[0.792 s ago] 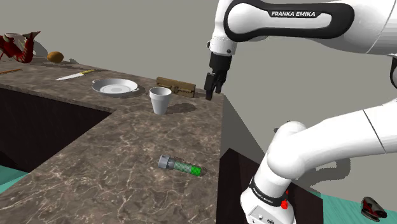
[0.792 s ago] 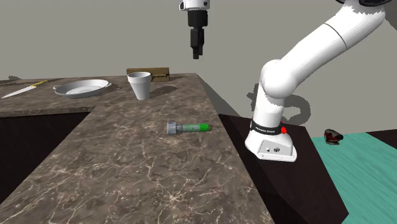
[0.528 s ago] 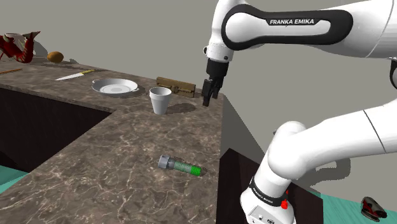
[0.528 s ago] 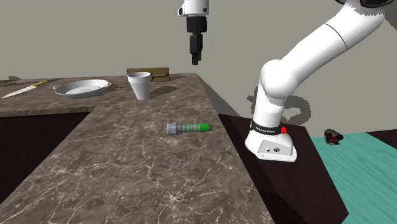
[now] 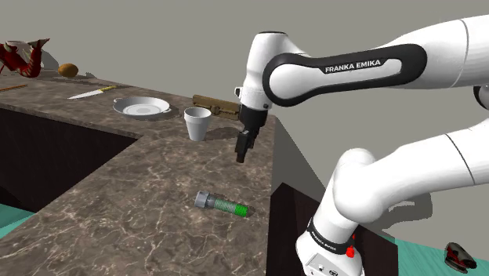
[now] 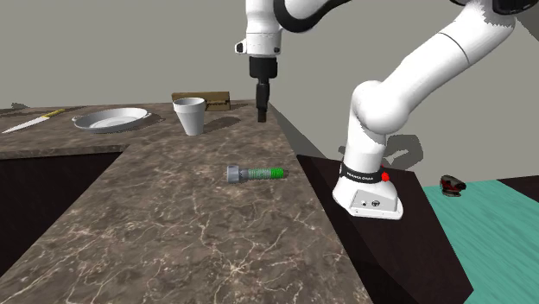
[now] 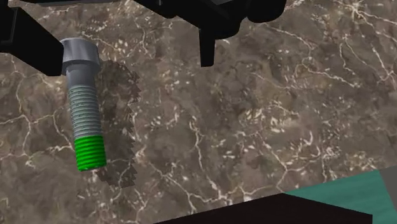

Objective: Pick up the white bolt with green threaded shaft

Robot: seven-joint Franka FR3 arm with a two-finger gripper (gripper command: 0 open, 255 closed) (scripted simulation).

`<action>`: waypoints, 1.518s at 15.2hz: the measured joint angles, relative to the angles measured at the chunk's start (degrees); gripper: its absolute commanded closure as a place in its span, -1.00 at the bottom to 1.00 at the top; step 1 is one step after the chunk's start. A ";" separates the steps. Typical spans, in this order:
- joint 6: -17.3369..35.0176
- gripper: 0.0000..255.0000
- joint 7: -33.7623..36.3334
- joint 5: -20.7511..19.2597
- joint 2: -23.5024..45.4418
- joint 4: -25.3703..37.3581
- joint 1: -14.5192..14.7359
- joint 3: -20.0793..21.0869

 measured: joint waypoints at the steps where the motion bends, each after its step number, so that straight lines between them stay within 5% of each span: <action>1: 1.98 -1.00 0.16 0.79 0.56 -1.25 0.94 0.80; 11: 21.38 -1.00 1.30 8.81 8.88 -9.97 10.70 8.55; 19: 30.95 -1.00 0.85 10.47 15.33 -12.97 11.58 9.96; 20: 31.40 1.00 0.77 10.50 15.67 -13.07 11.55 9.96; 23: 31.84 1.00 0.77 10.45 15.61 -13.12 11.44 9.85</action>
